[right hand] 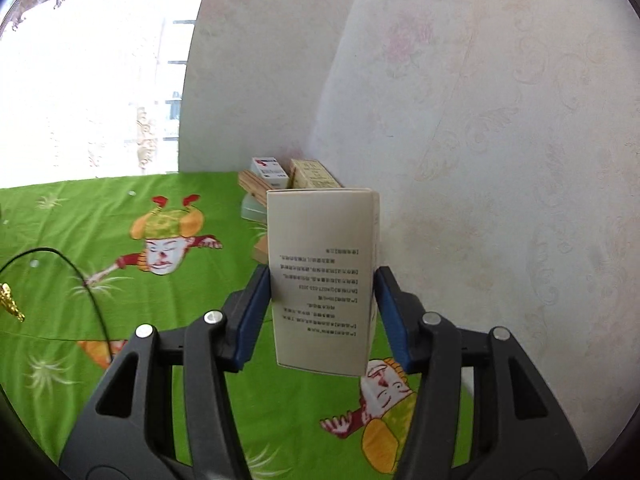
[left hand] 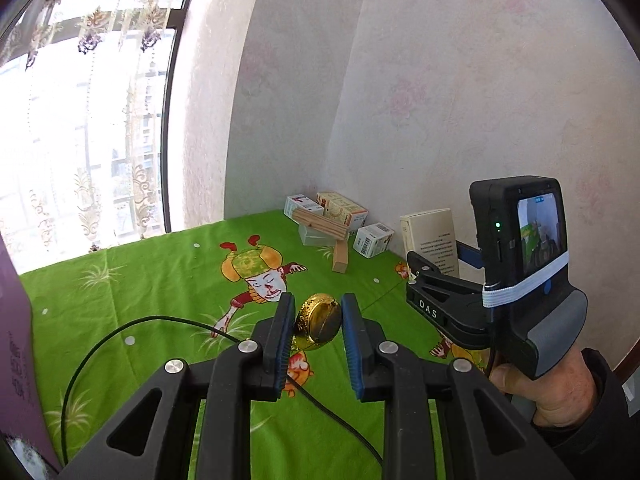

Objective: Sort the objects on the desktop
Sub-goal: 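Carry the gold ornament with the left tool while the right tool carries the cream box to the purple box, then release both items into the purple box and withdraw both tools to the table, then move both tools toward the remaining boxes and grasp the upright wooden block with the right tool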

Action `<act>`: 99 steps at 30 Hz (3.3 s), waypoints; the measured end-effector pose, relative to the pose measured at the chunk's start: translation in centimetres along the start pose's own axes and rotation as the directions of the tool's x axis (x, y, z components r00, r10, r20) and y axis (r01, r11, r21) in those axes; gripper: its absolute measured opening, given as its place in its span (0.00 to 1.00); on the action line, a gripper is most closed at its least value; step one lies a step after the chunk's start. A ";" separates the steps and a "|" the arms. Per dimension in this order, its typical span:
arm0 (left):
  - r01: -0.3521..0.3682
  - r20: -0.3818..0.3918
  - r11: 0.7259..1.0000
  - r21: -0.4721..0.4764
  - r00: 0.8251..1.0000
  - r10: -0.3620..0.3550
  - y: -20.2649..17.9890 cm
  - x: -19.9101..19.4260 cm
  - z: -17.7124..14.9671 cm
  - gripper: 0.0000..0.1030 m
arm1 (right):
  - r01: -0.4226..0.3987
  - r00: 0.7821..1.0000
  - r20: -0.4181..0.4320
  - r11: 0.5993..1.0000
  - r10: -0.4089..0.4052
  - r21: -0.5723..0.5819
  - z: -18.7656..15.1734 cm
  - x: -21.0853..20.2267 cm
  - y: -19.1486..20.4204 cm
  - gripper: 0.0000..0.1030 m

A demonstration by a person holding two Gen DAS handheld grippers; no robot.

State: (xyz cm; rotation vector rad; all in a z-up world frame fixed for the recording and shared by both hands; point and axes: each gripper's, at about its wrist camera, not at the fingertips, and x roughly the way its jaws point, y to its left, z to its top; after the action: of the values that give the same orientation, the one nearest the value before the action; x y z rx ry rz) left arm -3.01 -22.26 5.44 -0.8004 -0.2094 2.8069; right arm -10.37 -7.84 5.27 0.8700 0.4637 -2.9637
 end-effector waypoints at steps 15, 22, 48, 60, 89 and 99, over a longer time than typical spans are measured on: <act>-0.560 0.147 0.828 -0.026 0.817 0.557 2.8 -9.2 -1.7 0.23 | -0.594 0.795 0.069 0.797 0.602 -0.113 3.3 -6.1 10.2 0.54; -0.680 0.116 0.728 -0.088 0.719 0.685 6.2 -11.1 -2.6 0.23 | -0.719 0.680 0.019 0.672 0.733 -0.177 5.4 -7.8 16.6 0.54; -0.761 -0.099 0.562 -0.323 0.618 0.780 19.3 -17.3 -5.6 0.24 | -0.837 0.493 -0.112 0.435 0.863 -0.332 4.1 -11.9 30.4 0.53; -0.753 -0.083 0.558 -0.350 0.618 0.782 19.0 -17.6 -5.4 0.51 | -0.841 0.506 -0.076 0.471 0.859 -0.267 4.3 -10.8 27.8 0.77; -0.693 0.082 0.664 -0.281 0.672 0.736 12.3 -15.0 -1.4 0.62 | -0.590 0.807 0.074 0.807 0.586 0.034 2.4 -0.6 11.2 0.81; -0.620 0.118 0.759 -0.199 0.754 0.647 8.5 -10.8 0.4 0.62 | -0.340 0.934 -0.030 0.908 0.357 0.245 1.3 6.3 5.2 0.81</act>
State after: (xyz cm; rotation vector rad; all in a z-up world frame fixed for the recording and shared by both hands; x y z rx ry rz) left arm 4.35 -33.15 9.60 -0.7536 -0.2047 3.5618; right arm -15.80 -12.80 1.52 0.9662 -0.0491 -2.6926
